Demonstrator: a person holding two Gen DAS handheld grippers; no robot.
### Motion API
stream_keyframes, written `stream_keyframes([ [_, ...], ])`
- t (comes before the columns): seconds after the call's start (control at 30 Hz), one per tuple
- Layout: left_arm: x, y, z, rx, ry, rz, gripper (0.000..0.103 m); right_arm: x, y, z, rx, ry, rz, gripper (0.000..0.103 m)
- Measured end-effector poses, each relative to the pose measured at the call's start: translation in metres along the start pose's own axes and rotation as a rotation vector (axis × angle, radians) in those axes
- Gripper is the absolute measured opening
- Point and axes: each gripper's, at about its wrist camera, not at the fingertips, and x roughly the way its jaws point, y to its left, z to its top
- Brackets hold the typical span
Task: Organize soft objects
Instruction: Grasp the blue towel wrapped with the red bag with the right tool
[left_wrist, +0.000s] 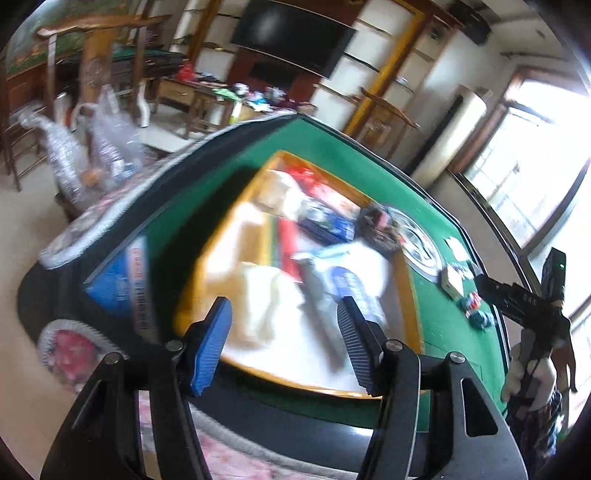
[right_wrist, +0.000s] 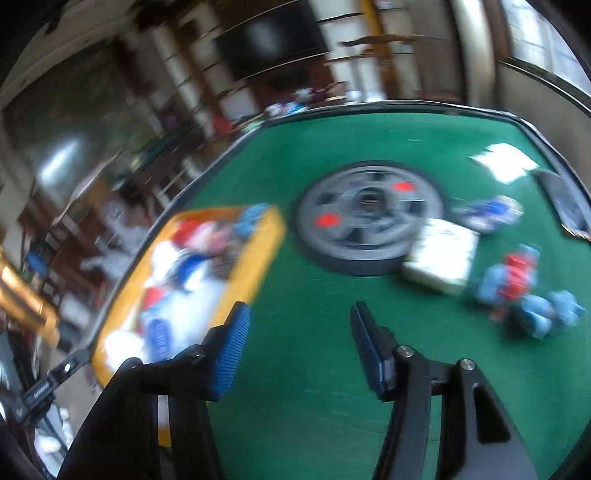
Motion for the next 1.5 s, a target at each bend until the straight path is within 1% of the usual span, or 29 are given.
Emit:
stream_keyframes([
  [0.13, 0.003, -0.034, -0.003, 0.075, 0.013, -0.041, 0.058, -0.032, -0.062, 0.004, 0.106, -0.054, -0.079, 0.052],
  [0.2, 0.002, -0.05, -0.005, 0.111, 0.022, -0.061, 0.064, -0.043, -0.09, 0.005, 0.15, -0.08, -0.131, 0.052],
  [0.3, 0.004, -0.073, -0.011, 0.162, 0.042, -0.102, 0.066, -0.055, -0.128, 0.006, 0.211, -0.099, -0.202, 0.052],
  [0.37, 0.009, -0.089, -0.016, 0.195, 0.064, -0.128, 0.066, -0.057, -0.147, 0.006, 0.238, -0.1, -0.233, 0.052],
  [0.43, 0.014, -0.099, -0.021, 0.211, 0.089, -0.151, 0.066, -0.057, -0.164, 0.007, 0.261, -0.092, -0.241, 0.052],
  [0.53, 0.019, -0.115, -0.028, 0.239, 0.12, -0.165, 0.066, -0.049, -0.175, 0.014, 0.27, -0.084, -0.233, 0.052],
  [0.6, 0.021, -0.123, -0.032, 0.25, 0.13, -0.168, 0.066, -0.042, -0.177, 0.024, 0.261, -0.078, -0.232, 0.052],
  [0.63, 0.021, -0.127, -0.034, 0.257, 0.136, -0.171, 0.066, -0.034, -0.177, 0.032, 0.252, -0.061, -0.233, 0.054],
  [0.73, 0.02, -0.132, -0.036, 0.268, 0.14, -0.17, 0.066, -0.009, -0.181, 0.048, 0.275, -0.009, -0.273, 0.054],
  [0.77, 0.019, -0.133, -0.037, 0.27, 0.139, -0.169, 0.066, 0.003, -0.185, 0.053, 0.289, 0.022, -0.288, 0.054],
  [0.83, 0.017, -0.135, -0.037, 0.271, 0.139, -0.164, 0.066, 0.023, -0.189, 0.055, 0.308, 0.083, -0.282, 0.054],
  [0.87, 0.017, -0.136, -0.037, 0.27, 0.14, -0.163, 0.066, 0.03, -0.189, 0.053, 0.315, 0.112, -0.263, 0.055],
  [0.9, 0.017, -0.137, -0.037, 0.27, 0.14, -0.161, 0.066, 0.03, -0.183, 0.051, 0.286, 0.104, -0.273, 0.053],
  [0.93, 0.016, -0.136, -0.037, 0.27, 0.139, -0.158, 0.066, 0.029, -0.178, 0.049, 0.257, 0.104, -0.265, 0.045],
  [0.97, 0.016, -0.136, -0.036, 0.272, 0.138, -0.154, 0.066, 0.027, -0.171, 0.044, 0.23, 0.116, -0.222, 0.034],
  [1.07, 0.02, -0.138, -0.032, 0.272, 0.147, -0.162, 0.066, 0.009, -0.15, 0.021, 0.154, 0.118, -0.17, 0.032],
  [1.1, 0.022, -0.14, -0.031, 0.271, 0.154, -0.168, 0.066, 0.002, -0.142, 0.01, 0.129, 0.132, -0.133, 0.032],
  [1.17, 0.029, -0.147, -0.03, 0.274, 0.165, -0.182, 0.066, -0.008, -0.132, -0.009, 0.088, 0.154, -0.092, 0.031],
  [1.23, 0.039, -0.16, -0.029, 0.288, 0.187, -0.202, 0.066, -0.013, -0.123, -0.023, 0.047, 0.159, -0.083, 0.031],
  [1.3, 0.049, -0.176, -0.029, 0.308, 0.206, -0.218, 0.066, -0.014, -0.122, -0.033, 0.025, 0.143, -0.094, 0.032],
  [1.37, 0.062, -0.199, -0.027, 0.329, 0.221, -0.226, 0.066, -0.009, -0.126, -0.038, 0.039, 0.124, -0.091, 0.032],
  [1.4, 0.068, -0.21, -0.025, 0.342, 0.222, -0.232, 0.066, -0.008, -0.127, -0.038, 0.052, 0.089, -0.079, 0.032],
  [1.5, 0.086, -0.244, -0.018, 0.385, 0.207, -0.224, 0.066, -0.007, -0.136, -0.034, 0.085, 0.038, -0.043, 0.032],
])
